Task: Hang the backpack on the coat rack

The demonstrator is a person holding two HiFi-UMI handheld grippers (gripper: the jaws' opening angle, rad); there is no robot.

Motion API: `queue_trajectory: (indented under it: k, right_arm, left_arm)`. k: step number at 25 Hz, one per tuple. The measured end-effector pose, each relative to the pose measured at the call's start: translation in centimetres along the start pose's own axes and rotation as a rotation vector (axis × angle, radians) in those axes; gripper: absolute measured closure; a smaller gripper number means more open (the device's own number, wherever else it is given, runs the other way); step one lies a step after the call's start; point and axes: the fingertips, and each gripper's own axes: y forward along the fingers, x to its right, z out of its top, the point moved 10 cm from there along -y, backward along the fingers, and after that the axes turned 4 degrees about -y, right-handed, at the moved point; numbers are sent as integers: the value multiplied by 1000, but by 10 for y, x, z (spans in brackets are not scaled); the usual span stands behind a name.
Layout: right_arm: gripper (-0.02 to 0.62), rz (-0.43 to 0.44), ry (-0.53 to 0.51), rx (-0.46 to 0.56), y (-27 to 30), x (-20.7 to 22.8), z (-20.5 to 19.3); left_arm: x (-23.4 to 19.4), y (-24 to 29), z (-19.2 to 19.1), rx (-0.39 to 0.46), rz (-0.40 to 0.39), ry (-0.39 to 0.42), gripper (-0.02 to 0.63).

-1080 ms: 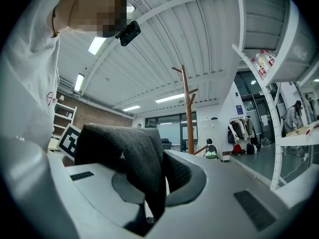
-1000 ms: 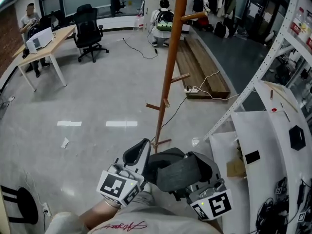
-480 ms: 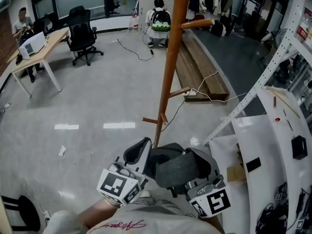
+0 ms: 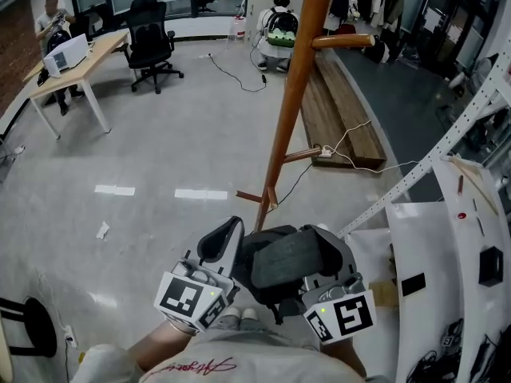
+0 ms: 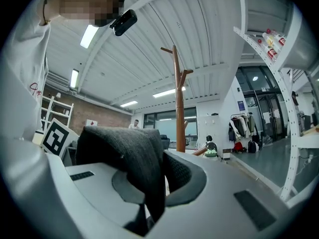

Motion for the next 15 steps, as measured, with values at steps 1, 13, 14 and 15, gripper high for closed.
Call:
queue_trajectory:
  k: [1,13,14,15]
  right_arm:
    - [561,1,-1,0,4,2,1]
    - [561,-18,-72,-77,59,34,-1]
    - [561,-25,-81,-83,63,37,-2]
    - [561,-31,-87,-89,67,40,-3]
  left_arm:
    - [-1,0,0,1,14,-1,584]
    - [-16,-7,-6,-9,92,-18,584]
    - [-17,-7,-7,-10,97,-21,585]
    - [-19,-8,-8,-12,102,-24,584]
